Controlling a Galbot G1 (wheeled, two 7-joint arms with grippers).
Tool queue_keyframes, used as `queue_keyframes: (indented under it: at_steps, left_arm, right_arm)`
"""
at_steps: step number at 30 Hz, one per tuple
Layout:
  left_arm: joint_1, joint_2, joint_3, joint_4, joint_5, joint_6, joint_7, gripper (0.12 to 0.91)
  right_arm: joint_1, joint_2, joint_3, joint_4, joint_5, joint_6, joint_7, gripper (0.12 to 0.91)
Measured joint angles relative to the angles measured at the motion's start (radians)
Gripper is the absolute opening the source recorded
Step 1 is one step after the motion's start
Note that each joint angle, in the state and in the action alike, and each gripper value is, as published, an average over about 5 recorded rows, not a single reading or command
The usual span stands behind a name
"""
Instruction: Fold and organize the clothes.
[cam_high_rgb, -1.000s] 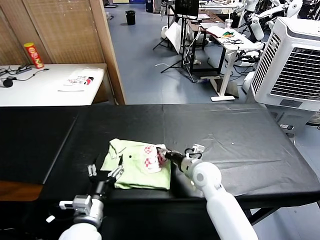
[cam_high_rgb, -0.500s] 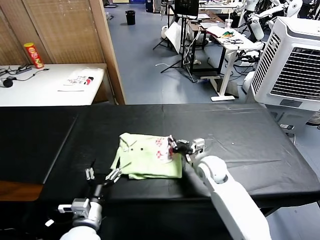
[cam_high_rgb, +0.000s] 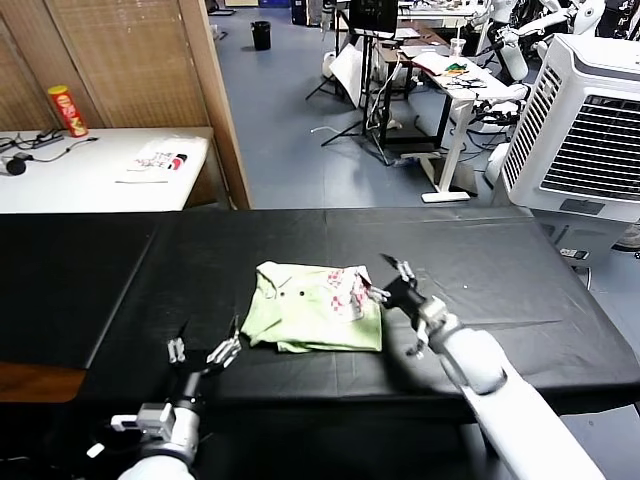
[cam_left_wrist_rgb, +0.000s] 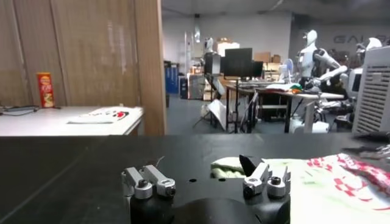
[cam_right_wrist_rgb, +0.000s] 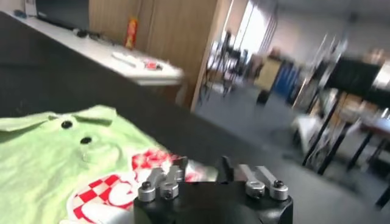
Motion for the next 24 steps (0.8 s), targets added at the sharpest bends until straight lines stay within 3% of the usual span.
queue_keyframes:
  at_steps: [3, 10, 17, 24]
  left_arm:
    - [0.01, 0.023, -0.003, 0.002, -0.016, -0.017, -0.011, 0.798]
    - [0.091, 0.09, -0.016, -0.049, -0.053, -0.018, -0.058, 0.798]
    - [0.243, 0.137, -0.038, -0.123, -0.041, -0.047, -0.084, 0.798]
    - [0.385, 0.147, -0.047, -0.174, -0.071, -0.065, -0.083, 0.798]
  right_arm:
    - [-0.124, -0.005, 0.067, 0.1, 0.01, 0.008, 0.056, 0.784]
    - [-0.454, 0.055, 0.243, 0.282, 0.099, 0.01, 0.202, 0.798]
    - [-0.696, 0.136, 0.373, 0.424, 0.116, 0.018, 0.263, 0.798]
    - [-0.851, 0.188, 0.42, 0.536, 0.065, 0.025, 0.314, 0.798]
